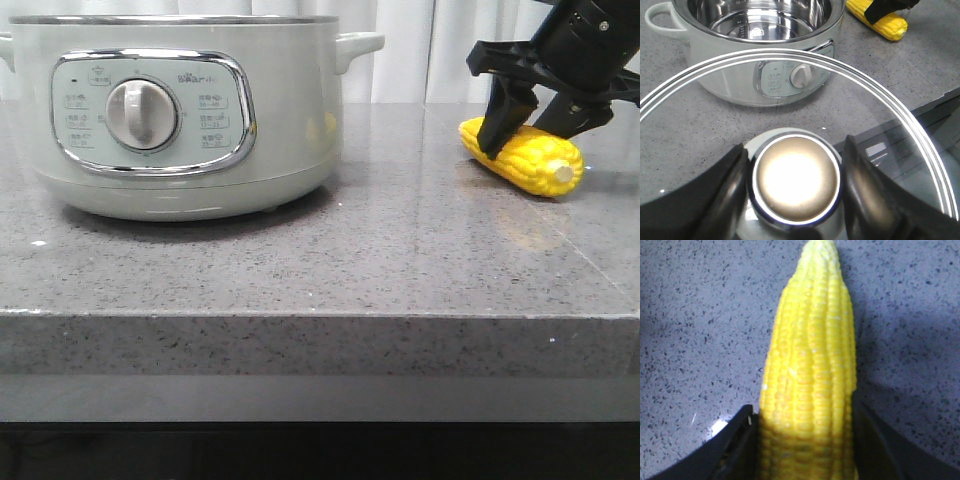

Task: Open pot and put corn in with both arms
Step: 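Lift the corn with the right gripper and carry it over the pot, then release the corn into the pot and withdraw the right gripper, then lower the held glass lid back onto the pot with the left gripper, then open the left gripper and withdraw it from the lid knob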

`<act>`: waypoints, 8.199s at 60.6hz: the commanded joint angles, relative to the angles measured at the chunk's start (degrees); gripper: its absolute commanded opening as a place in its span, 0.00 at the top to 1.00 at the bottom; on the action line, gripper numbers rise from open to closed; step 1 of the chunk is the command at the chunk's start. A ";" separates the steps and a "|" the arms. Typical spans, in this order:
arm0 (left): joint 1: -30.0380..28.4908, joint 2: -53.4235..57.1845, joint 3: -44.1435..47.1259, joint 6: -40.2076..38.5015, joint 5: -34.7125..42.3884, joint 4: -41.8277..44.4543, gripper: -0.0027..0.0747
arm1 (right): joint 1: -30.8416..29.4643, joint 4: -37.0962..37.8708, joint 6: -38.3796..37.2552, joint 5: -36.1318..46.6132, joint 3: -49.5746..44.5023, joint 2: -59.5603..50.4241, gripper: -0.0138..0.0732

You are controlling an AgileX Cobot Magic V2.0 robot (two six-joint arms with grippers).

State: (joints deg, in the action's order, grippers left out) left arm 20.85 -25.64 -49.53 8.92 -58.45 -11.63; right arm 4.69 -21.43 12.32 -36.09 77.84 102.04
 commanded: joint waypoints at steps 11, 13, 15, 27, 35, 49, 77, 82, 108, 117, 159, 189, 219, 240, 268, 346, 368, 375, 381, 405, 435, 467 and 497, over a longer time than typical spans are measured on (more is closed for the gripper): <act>0.24 -0.29 -1.92 -0.33 8.14 -1.75 0.61 | 0.06 -0.68 1.27 0.66 6.66 -6.48 0.47; 0.24 -0.29 -1.92 -0.33 8.14 -1.75 0.61 | 0.30 -0.68 1.45 0.61 7.63 -7.38 0.47; 0.24 -0.29 -1.92 -0.33 8.14 -1.75 0.61 | 0.51 -0.79 1.59 0.61 8.63 -8.04 0.47; 0.24 -0.29 -1.92 -0.33 8.35 -1.75 0.61 | 5.53 -0.79 3.24 -0.48 17.72 -9.01 0.47; 0.24 -0.29 -1.92 -0.33 8.35 -1.75 0.61 | 10.93 -0.79 3.24 -0.52 23.67 -7.25 0.47; 0.24 -0.29 -1.92 -0.33 8.35 -1.75 0.61 | 20.93 -1.22 3.24 -1.14 32.70 -0.99 0.47; 0.24 -0.29 -1.92 -0.33 8.35 -1.75 0.61 | 27.82 -1.22 3.24 -9.81 35.94 7.87 0.47; 0.24 -0.29 -1.92 -0.33 8.35 -1.75 0.61 | 27.82 -1.22 3.24 -10.21 35.94 8.45 0.44; 0.24 -0.29 -1.92 -0.33 8.35 -1.75 0.61 | 27.82 -1.22 3.24 -9.36 35.94 8.59 0.25; 0.24 -0.29 -1.92 -0.33 8.35 -1.75 0.61 | 27.34 -1.15 3.24 -9.20 36.36 8.29 0.28; 0.24 -0.29 -1.92 -0.33 8.82 -1.75 0.61 | 13.00 0.55 3.24 -12.42 34.72 -1.05 0.90; 0.24 -0.29 -1.92 -0.33 8.82 -1.75 0.61 | -0.90 3.30 4.27 1.85 3.47 -23.84 0.90; 0.24 -0.29 -1.92 -0.33 9.20 -1.75 0.61 | -1.01 3.33 5.62 18.90 -36.28 -55.85 0.90; 0.24 -0.29 -1.92 -0.33 9.31 -1.75 0.61 | -1.01 3.27 5.62 19.72 -51.83 -79.51 0.90; 0.24 -13.35 -10.75 -0.08 12.17 -1.57 0.61 | -1.01 3.27 5.62 19.54 -54.46 -86.80 0.90; 0.24 -66.71 -52.31 1.29 14.51 -1.86 0.61 | -1.01 3.27 5.62 19.55 -54.46 -86.80 0.90; 0.24 -66.73 -52.31 1.44 11.86 -2.26 0.61 | -1.01 3.27 5.62 20.17 -54.46 -86.80 0.90; 0.24 -66.73 -52.31 1.58 11.31 -2.26 0.58 | -1.01 3.27 5.62 20.29 -54.46 -86.80 0.90; 0.24 -66.73 -52.31 1.58 11.31 -2.26 0.47 | -1.01 3.27 5.62 20.29 -54.46 -86.80 0.90; 0.24 -66.52 -54.40 1.58 12.06 -1.77 0.25 | -1.01 3.27 5.62 20.29 -54.46 -86.80 0.90; 0.24 -60.36 -49.76 1.58 14.81 -1.97 0.66 | -1.01 3.27 5.62 20.29 -54.46 -86.80 0.90; 0.24 -34.23 -18.65 1.58 28.90 -1.97 0.99 | -1.01 3.27 5.62 20.34 -54.46 -86.80 0.90; 0.24 3.89 17.35 1.58 38.91 -1.74 0.99 | -1.01 3.27 5.62 20.34 -54.46 -86.80 0.90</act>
State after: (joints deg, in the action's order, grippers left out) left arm 20.85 -25.57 -33.92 10.63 -24.58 -12.60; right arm 3.96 -17.67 17.37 -20.57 21.92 14.84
